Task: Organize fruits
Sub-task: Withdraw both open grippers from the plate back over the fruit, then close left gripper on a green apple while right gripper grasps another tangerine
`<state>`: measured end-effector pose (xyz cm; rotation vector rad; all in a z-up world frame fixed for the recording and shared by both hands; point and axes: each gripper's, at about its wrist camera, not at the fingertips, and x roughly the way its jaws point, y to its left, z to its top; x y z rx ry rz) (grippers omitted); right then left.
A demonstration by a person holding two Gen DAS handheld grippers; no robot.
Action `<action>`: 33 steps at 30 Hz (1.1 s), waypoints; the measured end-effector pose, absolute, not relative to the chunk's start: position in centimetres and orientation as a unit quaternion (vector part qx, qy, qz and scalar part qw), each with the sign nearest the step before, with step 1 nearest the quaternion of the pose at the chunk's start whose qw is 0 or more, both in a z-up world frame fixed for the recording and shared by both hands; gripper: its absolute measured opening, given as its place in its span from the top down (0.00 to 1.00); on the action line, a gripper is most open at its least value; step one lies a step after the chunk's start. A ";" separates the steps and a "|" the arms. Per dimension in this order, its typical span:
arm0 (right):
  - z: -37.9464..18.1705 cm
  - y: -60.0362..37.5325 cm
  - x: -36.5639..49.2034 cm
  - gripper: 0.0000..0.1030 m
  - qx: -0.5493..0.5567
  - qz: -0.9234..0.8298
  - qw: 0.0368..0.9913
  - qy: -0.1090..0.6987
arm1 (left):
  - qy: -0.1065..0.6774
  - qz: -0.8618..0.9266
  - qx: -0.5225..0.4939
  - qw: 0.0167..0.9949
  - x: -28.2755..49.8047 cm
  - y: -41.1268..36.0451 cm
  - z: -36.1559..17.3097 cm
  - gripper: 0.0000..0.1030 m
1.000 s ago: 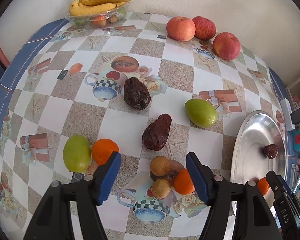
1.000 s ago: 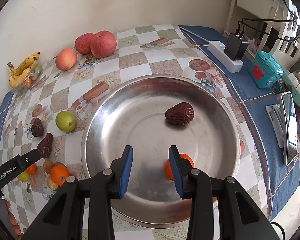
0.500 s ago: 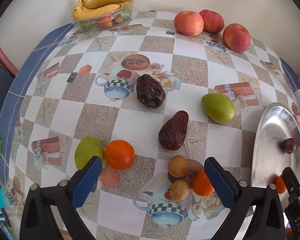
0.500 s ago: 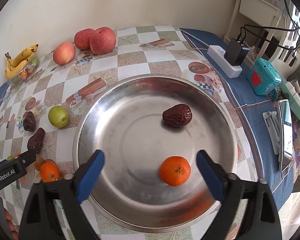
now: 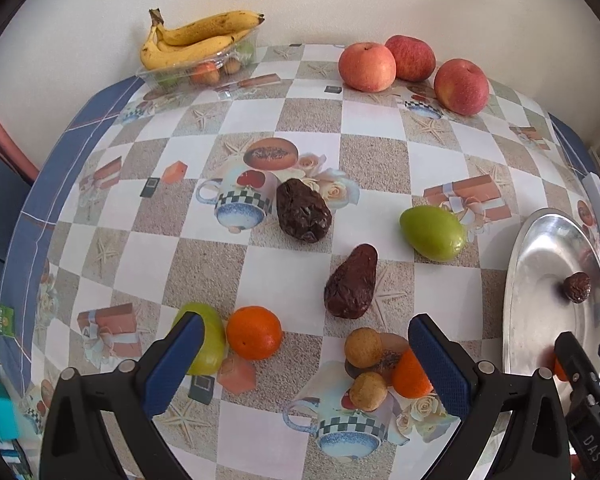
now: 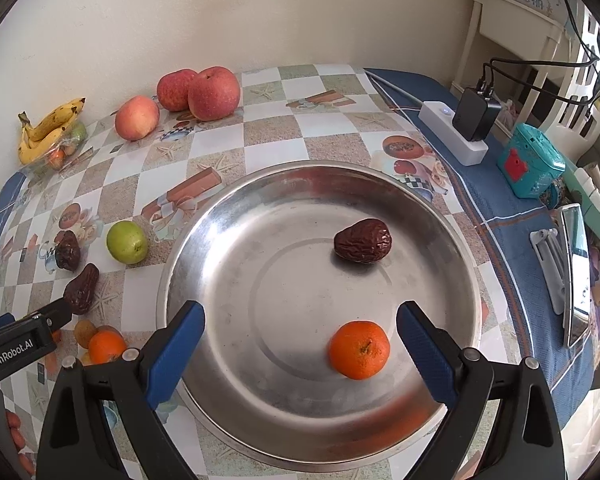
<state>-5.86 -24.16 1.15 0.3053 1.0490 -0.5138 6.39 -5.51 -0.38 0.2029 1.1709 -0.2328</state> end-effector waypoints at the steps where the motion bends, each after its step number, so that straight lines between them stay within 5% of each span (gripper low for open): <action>1: 1.0 -24.1 -5.8 0.06 0.146 -0.235 0.823 0.495 | 0.548 -0.110 0.095 0.824 6.6 -5.3 -0.2 0.00; 17: 3.0 -18.2 -2.8 0.06 0.172 -0.130 0.854 0.474 | 0.519 -0.022 -0.009 0.855 11.0 5.9 1.5 0.00; 28: 3.2 -12.6 -0.5 0.06 0.128 -0.070 0.865 0.481 | 0.540 -0.043 -0.029 0.840 11.6 6.9 0.1 0.00; 33: 2.4 -11.9 -0.1 0.29 0.115 -0.067 0.859 0.495 | 0.555 -0.073 -0.026 0.828 11.3 5.5 -0.7 0.00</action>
